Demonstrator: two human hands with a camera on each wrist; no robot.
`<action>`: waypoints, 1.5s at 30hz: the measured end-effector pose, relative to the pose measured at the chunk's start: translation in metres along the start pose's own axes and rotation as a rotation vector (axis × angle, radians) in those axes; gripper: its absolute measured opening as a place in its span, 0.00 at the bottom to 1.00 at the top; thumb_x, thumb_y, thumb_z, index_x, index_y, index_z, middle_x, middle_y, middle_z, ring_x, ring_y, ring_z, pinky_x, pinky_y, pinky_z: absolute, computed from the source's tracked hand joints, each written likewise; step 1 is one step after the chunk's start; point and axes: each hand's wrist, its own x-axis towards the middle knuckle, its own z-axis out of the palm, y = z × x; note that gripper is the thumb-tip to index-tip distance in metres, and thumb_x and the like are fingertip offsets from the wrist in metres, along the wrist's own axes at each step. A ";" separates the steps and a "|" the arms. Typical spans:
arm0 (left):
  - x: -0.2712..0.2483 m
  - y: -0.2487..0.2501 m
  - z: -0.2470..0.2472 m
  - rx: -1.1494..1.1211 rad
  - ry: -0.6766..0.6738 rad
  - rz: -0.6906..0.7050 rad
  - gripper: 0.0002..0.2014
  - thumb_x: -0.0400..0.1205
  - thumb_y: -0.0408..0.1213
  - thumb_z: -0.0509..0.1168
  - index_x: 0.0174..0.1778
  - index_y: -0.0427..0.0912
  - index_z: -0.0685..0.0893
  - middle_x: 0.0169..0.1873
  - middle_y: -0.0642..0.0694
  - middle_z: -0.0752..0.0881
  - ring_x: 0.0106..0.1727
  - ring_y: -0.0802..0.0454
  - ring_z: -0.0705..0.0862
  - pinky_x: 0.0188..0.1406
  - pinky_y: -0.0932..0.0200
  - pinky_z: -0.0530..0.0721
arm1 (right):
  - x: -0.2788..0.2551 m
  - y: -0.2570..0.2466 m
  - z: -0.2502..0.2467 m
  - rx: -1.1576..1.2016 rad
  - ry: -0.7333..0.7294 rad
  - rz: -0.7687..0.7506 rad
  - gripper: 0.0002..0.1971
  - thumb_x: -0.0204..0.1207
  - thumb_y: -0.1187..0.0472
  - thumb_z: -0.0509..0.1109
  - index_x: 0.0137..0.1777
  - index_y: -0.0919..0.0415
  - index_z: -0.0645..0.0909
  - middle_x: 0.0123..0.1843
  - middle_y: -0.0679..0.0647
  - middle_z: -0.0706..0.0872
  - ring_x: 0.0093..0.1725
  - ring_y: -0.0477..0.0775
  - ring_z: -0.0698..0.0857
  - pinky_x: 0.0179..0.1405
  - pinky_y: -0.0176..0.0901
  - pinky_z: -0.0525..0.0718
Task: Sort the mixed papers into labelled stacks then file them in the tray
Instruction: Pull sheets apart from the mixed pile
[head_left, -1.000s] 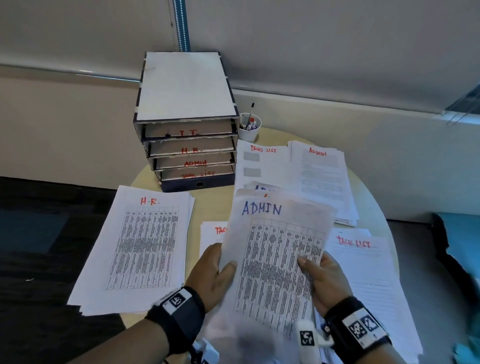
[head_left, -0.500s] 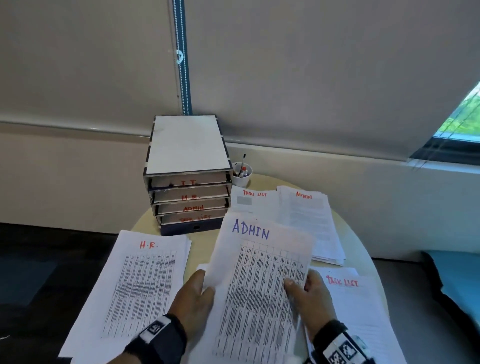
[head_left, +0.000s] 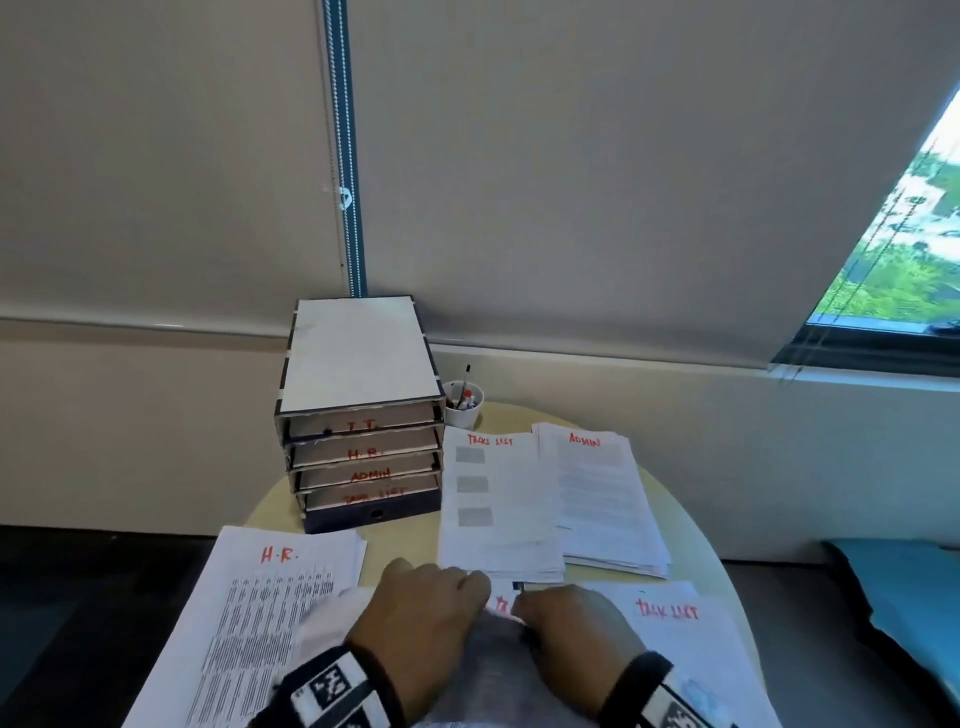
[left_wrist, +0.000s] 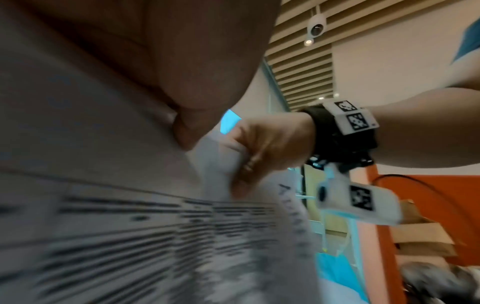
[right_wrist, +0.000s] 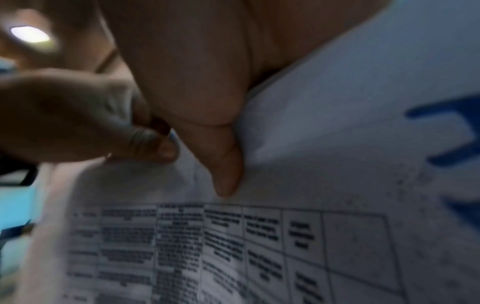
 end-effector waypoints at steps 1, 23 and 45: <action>-0.003 -0.008 0.006 -0.010 0.047 -0.065 0.05 0.81 0.46 0.61 0.40 0.57 0.72 0.30 0.56 0.77 0.32 0.53 0.77 0.40 0.55 0.74 | -0.002 0.006 0.001 0.086 -0.020 0.051 0.06 0.77 0.58 0.62 0.41 0.53 0.79 0.43 0.49 0.86 0.49 0.55 0.85 0.39 0.38 0.75; -0.021 -0.021 0.053 -1.169 0.433 -0.504 0.15 0.84 0.28 0.64 0.66 0.41 0.81 0.57 0.54 0.87 0.58 0.65 0.83 0.56 0.70 0.81 | 0.000 0.019 0.047 1.366 0.613 0.433 0.02 0.71 0.72 0.76 0.40 0.66 0.87 0.36 0.46 0.92 0.39 0.48 0.91 0.39 0.41 0.89; -0.024 -0.046 0.085 -0.868 0.040 -0.488 0.05 0.87 0.39 0.61 0.46 0.51 0.78 0.36 0.47 0.87 0.38 0.53 0.85 0.38 0.50 0.86 | -0.018 0.067 0.072 1.409 0.632 0.572 0.18 0.74 0.69 0.77 0.63 0.56 0.82 0.60 0.54 0.90 0.60 0.61 0.88 0.59 0.57 0.88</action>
